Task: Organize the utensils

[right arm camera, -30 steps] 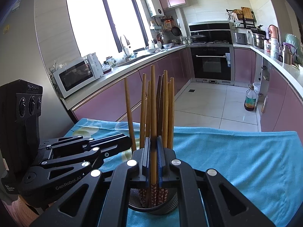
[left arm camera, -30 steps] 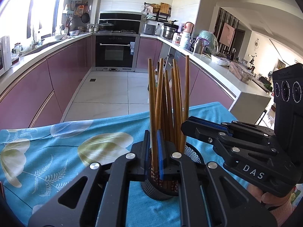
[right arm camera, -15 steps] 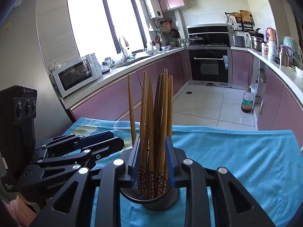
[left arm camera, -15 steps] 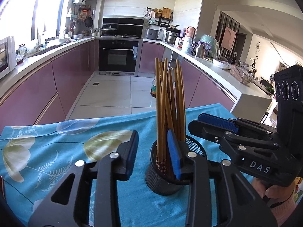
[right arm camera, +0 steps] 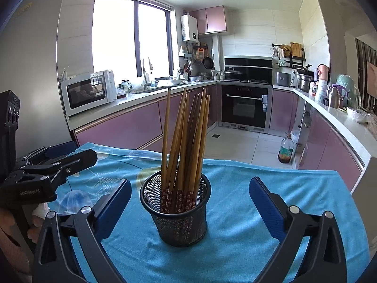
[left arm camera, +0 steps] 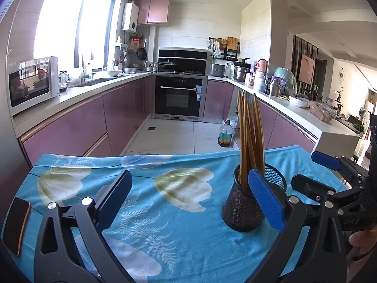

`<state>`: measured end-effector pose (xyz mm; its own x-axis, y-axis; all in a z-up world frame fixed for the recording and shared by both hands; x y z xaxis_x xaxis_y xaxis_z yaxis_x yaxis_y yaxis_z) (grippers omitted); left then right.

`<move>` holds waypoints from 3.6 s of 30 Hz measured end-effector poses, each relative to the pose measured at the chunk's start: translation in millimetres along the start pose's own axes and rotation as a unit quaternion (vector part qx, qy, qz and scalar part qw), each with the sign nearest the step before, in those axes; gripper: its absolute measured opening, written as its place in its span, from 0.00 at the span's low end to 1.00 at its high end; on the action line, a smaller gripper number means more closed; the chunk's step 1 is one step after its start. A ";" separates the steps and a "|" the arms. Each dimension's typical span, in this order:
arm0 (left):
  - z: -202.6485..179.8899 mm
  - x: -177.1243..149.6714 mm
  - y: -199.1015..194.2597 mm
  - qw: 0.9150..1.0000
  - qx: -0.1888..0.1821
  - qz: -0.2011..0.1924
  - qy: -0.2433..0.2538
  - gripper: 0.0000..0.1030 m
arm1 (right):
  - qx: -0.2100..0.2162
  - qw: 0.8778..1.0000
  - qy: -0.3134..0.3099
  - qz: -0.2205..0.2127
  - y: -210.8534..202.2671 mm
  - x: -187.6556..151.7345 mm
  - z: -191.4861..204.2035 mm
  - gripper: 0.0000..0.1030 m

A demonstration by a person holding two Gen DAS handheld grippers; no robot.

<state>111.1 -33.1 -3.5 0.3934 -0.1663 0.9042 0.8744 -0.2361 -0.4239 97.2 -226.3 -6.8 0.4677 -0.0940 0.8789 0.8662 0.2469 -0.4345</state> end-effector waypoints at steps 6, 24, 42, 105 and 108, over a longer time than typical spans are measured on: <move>9.6 -15.3 -22.8 1.000 0.026 -0.014 0.000 0.94 | -0.012 1.000 0.000 -0.026 -12.5 -16.0 5.8 0.94; 14.2 -29.9 -60.8 0.997 0.051 -0.063 -0.003 0.94 | -0.023 0.998 -0.006 -0.066 -36.3 -30.4 18.5 0.94; 10.0 -35.0 -64.0 0.995 0.067 -0.069 -0.004 0.94 | -0.023 0.997 -0.004 -0.071 -38.9 -34.4 19.6 0.94; 6.4 -32.4 -70.2 0.994 0.075 -0.082 -0.004 0.94 | -0.024 0.996 -0.004 -0.088 -41.6 -33.8 18.9 0.94; 5.8 -32.0 -70.2 0.994 0.074 -0.082 -0.002 0.94 | -0.024 0.996 -0.004 -0.088 -41.5 -33.8 18.9 0.94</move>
<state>38.8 -5.6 -2.4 0.2437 -0.1327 0.9607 0.9589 -0.1152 -0.2591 42.1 -215.2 -14.7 0.3062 -0.1240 0.9439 0.9421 0.1816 -0.2818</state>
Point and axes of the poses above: each gripper's, at about its wrist camera, not at the fingertips, and y roughly the way its jaws point, z to its left, x to its top, the point moved 1 cm from there along y, roughly the way its jaws point, and after that the axes turned 8 degrees about y, right-handed, at the moved point
